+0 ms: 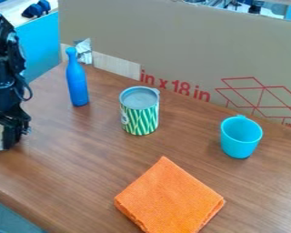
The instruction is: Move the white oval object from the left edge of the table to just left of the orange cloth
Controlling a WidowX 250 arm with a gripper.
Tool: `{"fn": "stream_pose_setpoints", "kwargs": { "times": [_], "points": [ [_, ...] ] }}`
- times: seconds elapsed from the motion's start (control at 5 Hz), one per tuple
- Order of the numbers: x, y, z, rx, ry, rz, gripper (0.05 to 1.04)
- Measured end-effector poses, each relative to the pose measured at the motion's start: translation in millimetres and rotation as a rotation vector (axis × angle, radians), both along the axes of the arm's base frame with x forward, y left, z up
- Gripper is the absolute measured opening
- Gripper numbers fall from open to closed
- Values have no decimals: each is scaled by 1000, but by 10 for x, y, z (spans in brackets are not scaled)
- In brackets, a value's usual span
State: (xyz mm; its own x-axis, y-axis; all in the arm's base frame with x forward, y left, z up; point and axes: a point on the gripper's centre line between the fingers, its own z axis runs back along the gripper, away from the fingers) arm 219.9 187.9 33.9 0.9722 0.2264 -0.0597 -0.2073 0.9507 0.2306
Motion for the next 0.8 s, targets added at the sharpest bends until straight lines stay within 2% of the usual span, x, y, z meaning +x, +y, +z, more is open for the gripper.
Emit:
{"fn": "stream_pose_setpoints", "kwargs": {
  "times": [0.2,0.4,0.6,0.8],
  "points": [
    [14,-93,34,3,-15,-16,612],
    [66,-229,246,-1,-103,-62,608],
    [163,-578,307,-84,-98,-147,608],
    [336,-1057,228,-162,-79,-275,608]
  ]
}}
